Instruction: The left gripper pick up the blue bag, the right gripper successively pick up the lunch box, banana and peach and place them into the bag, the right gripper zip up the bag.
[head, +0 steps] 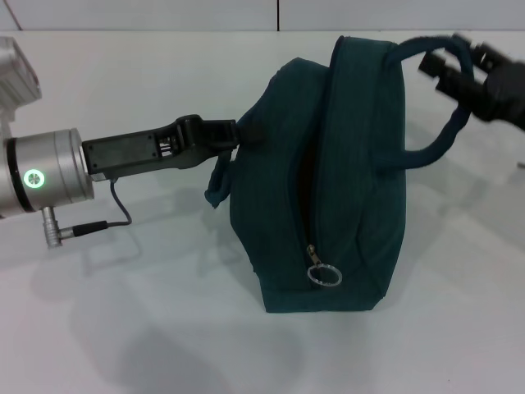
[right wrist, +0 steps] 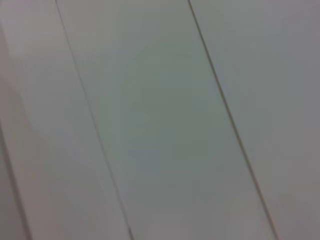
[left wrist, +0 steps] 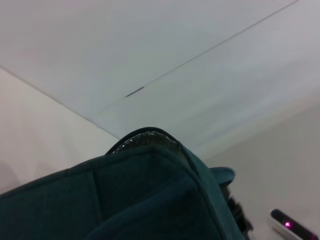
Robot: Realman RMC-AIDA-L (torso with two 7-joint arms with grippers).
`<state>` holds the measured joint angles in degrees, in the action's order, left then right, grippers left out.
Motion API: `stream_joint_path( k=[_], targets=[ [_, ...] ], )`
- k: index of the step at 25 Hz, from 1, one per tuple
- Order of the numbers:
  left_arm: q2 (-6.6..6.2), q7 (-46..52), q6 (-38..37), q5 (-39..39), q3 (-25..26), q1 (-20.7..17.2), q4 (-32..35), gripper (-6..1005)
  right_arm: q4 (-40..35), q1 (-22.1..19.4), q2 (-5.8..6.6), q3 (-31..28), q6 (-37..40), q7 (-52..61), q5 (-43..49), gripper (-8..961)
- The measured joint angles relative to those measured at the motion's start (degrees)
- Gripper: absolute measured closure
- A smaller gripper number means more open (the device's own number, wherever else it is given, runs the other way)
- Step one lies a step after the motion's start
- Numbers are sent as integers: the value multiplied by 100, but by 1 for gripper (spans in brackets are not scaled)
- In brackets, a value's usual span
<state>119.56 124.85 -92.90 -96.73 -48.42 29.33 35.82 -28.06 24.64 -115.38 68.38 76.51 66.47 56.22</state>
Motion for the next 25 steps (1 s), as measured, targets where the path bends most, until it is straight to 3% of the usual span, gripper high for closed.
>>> stream_joint_path(
  k=[8,14,19,25],
  targets=[
    [-3,-371,12,51,2,-5,-133,903,-71,-292,28,-102,531,597,553,244],
    [3,-642,42,149,8,5,-314,900,-58,-568,-5,-846,1498,139,501,244],
    [6,-962,62,476,8,-10,-536,898,-39,-524,63,-858,2685,124,710,244],
    [9,-1388,116,925,8,-21,-917,895,-18,-222,84,-807,3654,415,2052,244]
  ],
)
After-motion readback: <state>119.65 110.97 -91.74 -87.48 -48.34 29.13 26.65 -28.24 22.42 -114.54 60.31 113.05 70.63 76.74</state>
